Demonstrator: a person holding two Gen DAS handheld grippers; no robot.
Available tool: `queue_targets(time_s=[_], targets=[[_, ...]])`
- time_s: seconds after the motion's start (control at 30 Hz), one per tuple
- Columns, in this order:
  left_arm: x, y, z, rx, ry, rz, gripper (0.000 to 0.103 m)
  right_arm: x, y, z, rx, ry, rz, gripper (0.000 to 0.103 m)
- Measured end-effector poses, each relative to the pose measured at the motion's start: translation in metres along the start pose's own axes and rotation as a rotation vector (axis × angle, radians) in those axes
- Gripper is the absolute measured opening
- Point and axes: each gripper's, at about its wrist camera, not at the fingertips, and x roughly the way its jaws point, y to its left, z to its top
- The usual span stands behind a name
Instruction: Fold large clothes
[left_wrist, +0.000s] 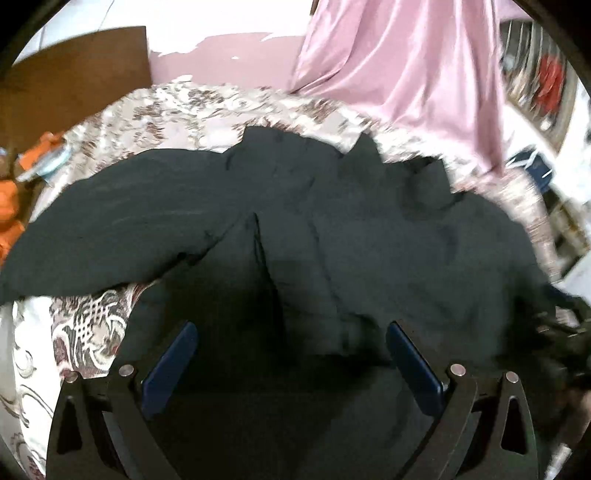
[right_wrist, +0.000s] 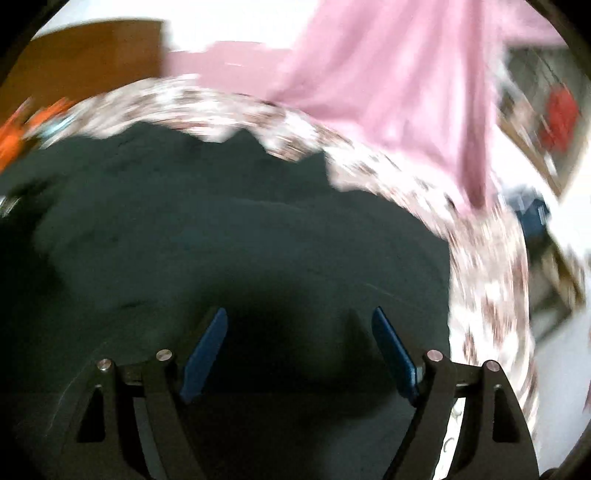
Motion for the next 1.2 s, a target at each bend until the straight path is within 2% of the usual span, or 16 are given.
queue_targets(time_s=[0.07, 0.13, 0.23, 0.33, 0.43, 0.53, 0.63, 0.7, 0.8, 0.87, 0.97, 1.0, 1.07, 1.2], targets=[[0.017, -0.010, -0.003, 0.056, 0.030, 0.082, 0.103, 0.018, -0.008, -0.012, 0.031, 0.045, -0.003, 0.076], [0.028, -0.024, -0.012, 0.164, 0.014, 0.183, 0.103, 0.036, -0.002, -0.021, 0.021, 0.088, 0.001, 0.080], [0.031, -0.035, -0.026, 0.252, -0.027, 0.252, 0.103, 0.043, 0.015, -0.032, -0.017, 0.078, -0.054, 0.085], [0.028, -0.032, -0.029, 0.240, -0.049, 0.237, 0.103, 0.039, 0.027, -0.042, -0.044, 0.051, -0.099, 0.087], [0.010, -0.020, -0.027, 0.204, -0.035, 0.138, 0.103, 0.039, 0.027, -0.037, -0.031, 0.038, -0.075, 0.089], [-0.025, 0.001, -0.034, 0.139, -0.042, 0.051, 0.103, 0.040, 0.020, -0.032, -0.017, 0.038, -0.035, 0.093], [-0.058, 0.041, -0.044, 0.060, -0.066, 0.000, 0.103, 0.046, 0.010, -0.019, -0.016, 0.045, -0.061, 0.094], [-0.074, 0.076, -0.051, -0.007, -0.093, -0.015, 0.103, 0.033, 0.010, -0.009, -0.009, -0.017, -0.049, 0.094], [-0.078, 0.127, -0.050, -0.113, -0.136, 0.016, 0.103, 0.014, 0.023, 0.009, 0.004, -0.067, 0.066, 0.097], [-0.075, 0.158, -0.047, -0.195, -0.154, 0.047, 0.103, 0.009, 0.044, 0.019, 0.001, -0.042, 0.149, 0.098], [-0.075, 0.197, -0.046, -0.282, -0.227, 0.022, 0.103, 0.011, 0.077, 0.033, 0.026, -0.021, 0.250, 0.098], [-0.075, 0.213, -0.046, -0.323, -0.261, 0.023, 0.103, 0.014, 0.083, 0.037, 0.044, -0.014, 0.267, 0.098], [-0.070, 0.239, -0.043, -0.410, -0.263, 0.024, 0.103, 0.024, 0.096, 0.046, 0.127, 0.006, 0.303, 0.098], [-0.059, 0.294, -0.048, -0.642, -0.271, -0.083, 0.103, 0.052, 0.114, 0.057, 0.246, 0.043, 0.304, 0.098]])
